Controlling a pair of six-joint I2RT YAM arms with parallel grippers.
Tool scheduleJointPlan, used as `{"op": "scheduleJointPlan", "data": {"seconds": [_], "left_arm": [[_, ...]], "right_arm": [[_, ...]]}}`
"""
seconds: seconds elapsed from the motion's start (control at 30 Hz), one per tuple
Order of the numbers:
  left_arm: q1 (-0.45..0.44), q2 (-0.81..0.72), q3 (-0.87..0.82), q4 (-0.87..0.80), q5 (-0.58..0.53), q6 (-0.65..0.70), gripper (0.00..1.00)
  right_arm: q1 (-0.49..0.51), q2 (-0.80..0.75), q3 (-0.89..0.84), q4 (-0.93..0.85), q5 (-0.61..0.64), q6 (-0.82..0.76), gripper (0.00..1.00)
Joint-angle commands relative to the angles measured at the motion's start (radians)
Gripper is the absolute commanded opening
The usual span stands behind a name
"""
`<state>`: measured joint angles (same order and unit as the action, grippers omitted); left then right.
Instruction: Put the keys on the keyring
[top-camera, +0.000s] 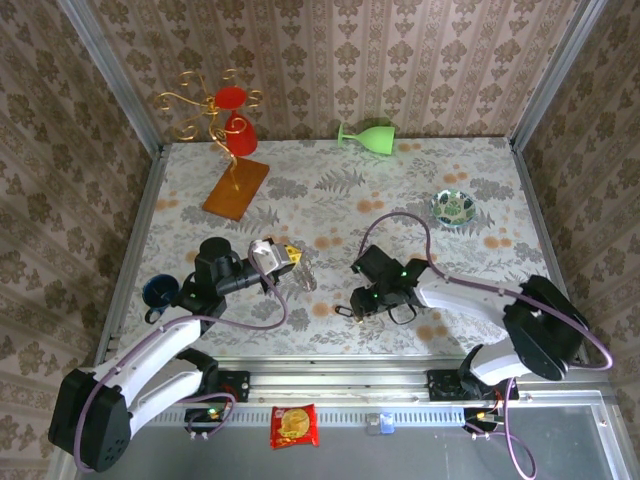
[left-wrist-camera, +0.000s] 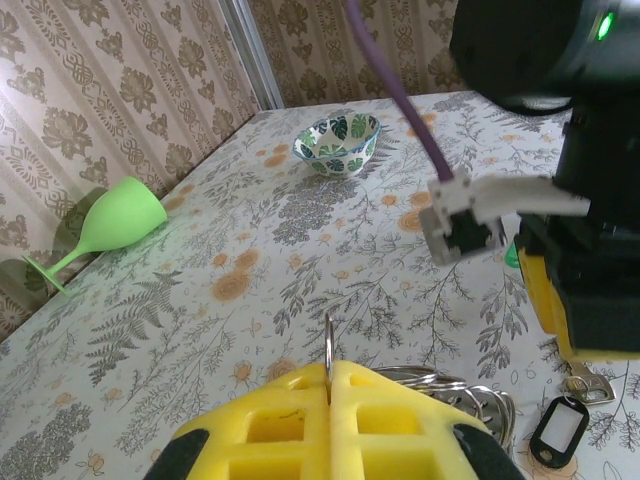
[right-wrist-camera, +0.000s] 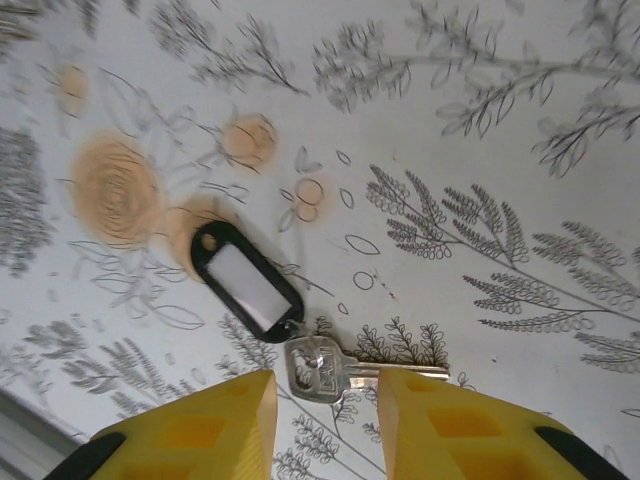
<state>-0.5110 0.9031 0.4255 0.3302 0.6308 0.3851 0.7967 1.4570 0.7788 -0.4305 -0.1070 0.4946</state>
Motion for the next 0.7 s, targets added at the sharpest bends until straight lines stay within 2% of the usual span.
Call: {"op": "scheduleJointPlan", "data": {"seconds": [0.0, 0.23, 0.67], "left_arm": [[-0.009, -0.006, 0.001, 0.038, 0.006, -0.014, 0.00], [-0.011, 0.006, 0.009, 0.038, 0.035, -0.009, 0.00], [-0.011, 0.011, 0.013, 0.032, 0.046, -0.005, 0.00]], "right_arm": [[0.002, 0.046, 0.031, -0.002, -0.012, 0.020, 0.35], [0.003, 0.093, 0.043, 0.018, -0.039, 0.001, 0.34], [0.013, 0.135, 0.060, 0.027, -0.088, -0.013, 0.24]]}}
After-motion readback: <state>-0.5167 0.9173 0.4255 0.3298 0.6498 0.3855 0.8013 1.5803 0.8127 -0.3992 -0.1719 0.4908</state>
